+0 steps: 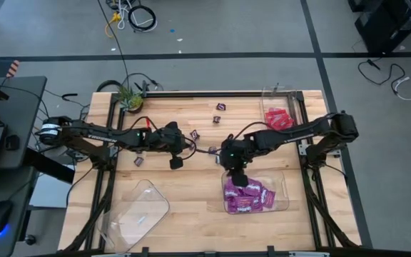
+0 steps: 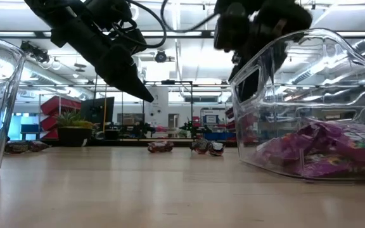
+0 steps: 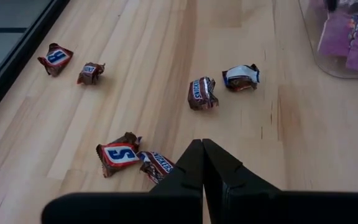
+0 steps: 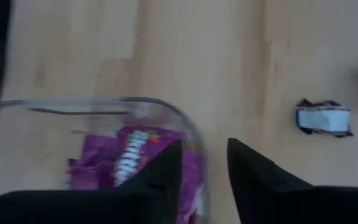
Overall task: Sort candy
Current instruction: Move the bottom right transparent bin beside the top right transparent bin
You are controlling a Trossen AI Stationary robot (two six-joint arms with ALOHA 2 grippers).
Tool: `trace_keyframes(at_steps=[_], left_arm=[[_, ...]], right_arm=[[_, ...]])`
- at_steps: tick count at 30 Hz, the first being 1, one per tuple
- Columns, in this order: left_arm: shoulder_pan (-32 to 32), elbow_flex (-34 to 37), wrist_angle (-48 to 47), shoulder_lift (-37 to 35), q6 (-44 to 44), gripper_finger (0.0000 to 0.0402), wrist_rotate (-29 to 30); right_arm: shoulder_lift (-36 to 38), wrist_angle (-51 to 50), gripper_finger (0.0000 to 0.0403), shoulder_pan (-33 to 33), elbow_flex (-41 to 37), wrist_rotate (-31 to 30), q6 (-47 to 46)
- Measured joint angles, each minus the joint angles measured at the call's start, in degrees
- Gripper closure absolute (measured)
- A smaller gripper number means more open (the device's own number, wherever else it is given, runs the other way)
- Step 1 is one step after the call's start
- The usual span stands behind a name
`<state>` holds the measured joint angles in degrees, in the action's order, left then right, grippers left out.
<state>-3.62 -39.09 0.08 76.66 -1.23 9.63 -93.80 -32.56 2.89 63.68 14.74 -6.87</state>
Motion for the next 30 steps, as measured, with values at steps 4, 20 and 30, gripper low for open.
trace_keyframes(at_steps=[4,20,30], left_arm=[[0.0,0.0,0.0,0.0,0.0,0.0400,0.0],[0.0,0.0,-0.3,0.0,0.1,0.0400,0.5],[0.0,0.0,-2.1,0.0,0.0,0.0400,2.7]], right_arm=[[-2.0,0.4,0.0342,-1.3,0.0,-1.2,-0.5],[0.0,-17.3,0.0397,-10.1,0.4,-22.5,-24.8],[1.1,-26.4,0.0399,-10.0,0.1,-25.6,-35.4]])
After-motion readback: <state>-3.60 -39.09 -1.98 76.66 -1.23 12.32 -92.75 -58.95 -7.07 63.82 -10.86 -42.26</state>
